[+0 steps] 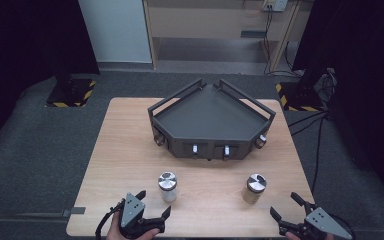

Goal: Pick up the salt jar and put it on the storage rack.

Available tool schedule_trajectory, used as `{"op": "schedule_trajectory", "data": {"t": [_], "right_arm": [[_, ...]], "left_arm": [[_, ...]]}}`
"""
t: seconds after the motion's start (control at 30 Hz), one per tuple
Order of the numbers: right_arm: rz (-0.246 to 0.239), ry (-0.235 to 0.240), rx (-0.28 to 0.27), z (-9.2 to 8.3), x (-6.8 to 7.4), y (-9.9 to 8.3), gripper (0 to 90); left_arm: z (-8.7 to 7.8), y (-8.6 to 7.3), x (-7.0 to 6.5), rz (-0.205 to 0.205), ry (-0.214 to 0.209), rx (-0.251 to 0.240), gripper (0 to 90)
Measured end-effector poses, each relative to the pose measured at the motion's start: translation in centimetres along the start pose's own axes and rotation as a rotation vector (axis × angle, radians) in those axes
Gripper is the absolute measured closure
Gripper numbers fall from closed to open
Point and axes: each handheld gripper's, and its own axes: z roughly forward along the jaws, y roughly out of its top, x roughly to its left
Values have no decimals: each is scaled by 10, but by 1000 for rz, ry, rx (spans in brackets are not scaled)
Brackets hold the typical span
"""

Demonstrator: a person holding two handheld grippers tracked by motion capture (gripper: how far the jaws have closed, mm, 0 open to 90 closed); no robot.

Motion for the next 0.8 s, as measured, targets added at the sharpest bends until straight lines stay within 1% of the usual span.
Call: {"op": "schedule_trajectory", "data": {"t": [0.1, 0.23, 0.33, 0.4, 0.47, 0.53, 0.6, 0.67, 0.77, 0.8], "right_arm": [[-1, 1, 4, 1, 0, 0, 101], [3, -5, 5, 1, 0, -1, 101], [4, -8, 8, 1, -1, -1, 101], [6, -11, 8, 1, 0, -1, 101], [7, -12, 8, 0, -1, -1, 101], [6, -13, 8, 0, -1, -1, 102], [6, -13, 9, 1, 0, -1, 102], [6, -12, 10, 1, 0, -1, 102], [5, -11, 12, 1, -1, 0, 101], [5, -10, 11, 1, -1, 0, 102]], "left_arm": [[4, 0, 0, 4, -1, 1, 35], [12, 2, -5, 12, 21, 6, 23], [21, 4, -8, 25, 35, 23, 21], [26, 6, -8, 46, 42, 42, 21], [32, 8, -6, 45, 44, 62, 21], [38, 11, -4, 32, 56, 69, 23], [45, 13, -6, 48, 69, 67, 24], [51, 15, -8, 72, 85, 71, 24], [59, 17, -7, 58, 89, 82, 24], [60, 18, -8, 64, 92, 90, 24]]}}
